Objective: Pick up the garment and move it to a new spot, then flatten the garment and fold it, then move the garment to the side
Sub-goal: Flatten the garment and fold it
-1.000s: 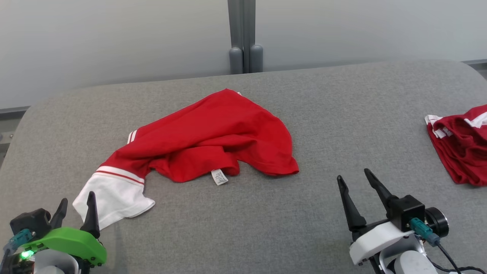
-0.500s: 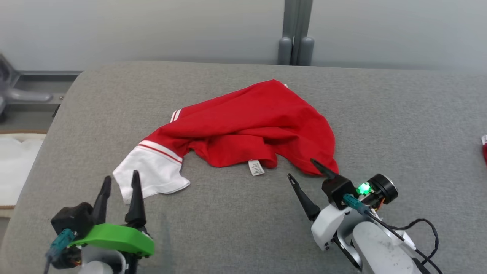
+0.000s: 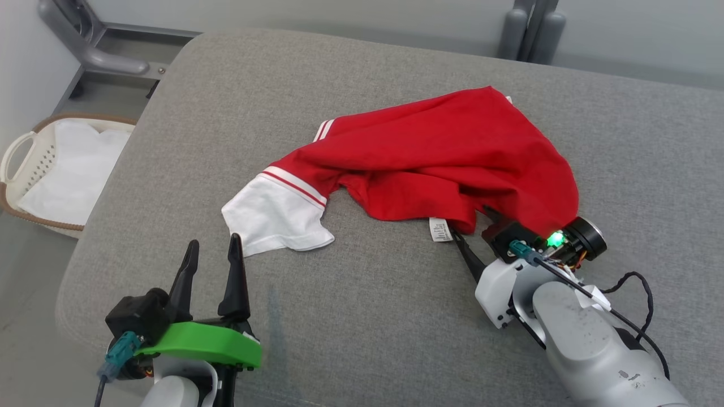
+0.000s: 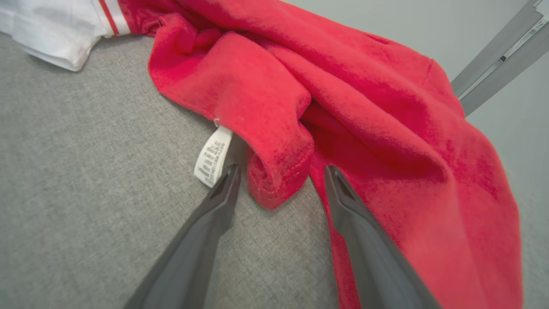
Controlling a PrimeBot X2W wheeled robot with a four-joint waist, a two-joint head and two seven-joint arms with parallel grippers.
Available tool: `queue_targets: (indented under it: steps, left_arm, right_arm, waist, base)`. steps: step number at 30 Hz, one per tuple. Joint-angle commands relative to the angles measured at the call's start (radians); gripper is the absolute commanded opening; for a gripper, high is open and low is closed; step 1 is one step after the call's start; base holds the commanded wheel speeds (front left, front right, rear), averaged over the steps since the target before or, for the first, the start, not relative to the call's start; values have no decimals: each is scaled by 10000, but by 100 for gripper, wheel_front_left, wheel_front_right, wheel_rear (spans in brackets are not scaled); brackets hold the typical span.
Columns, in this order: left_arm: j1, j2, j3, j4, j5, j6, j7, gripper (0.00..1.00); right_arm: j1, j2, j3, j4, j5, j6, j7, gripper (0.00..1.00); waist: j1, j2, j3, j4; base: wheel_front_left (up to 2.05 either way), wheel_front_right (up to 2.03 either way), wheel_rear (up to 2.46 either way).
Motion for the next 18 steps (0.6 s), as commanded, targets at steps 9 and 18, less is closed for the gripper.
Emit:
queue_targets:
  steps: [9,18]
  left_arm:
    - [-182,-419,450,55,465,-323,2,100]
    - [-127,-569,594,148,822,-487,2,100]
  right_arm:
    - [-474,-62,114,-201,70,-17,-45,0]
    - [424,-414,-1532,-2272,-1448,-18,-45,0]
  waist:
    - [0,0,615,-35]
    - [0,0,276,-1254]
  base:
    - [0,0,0]
    - [0,0,0]
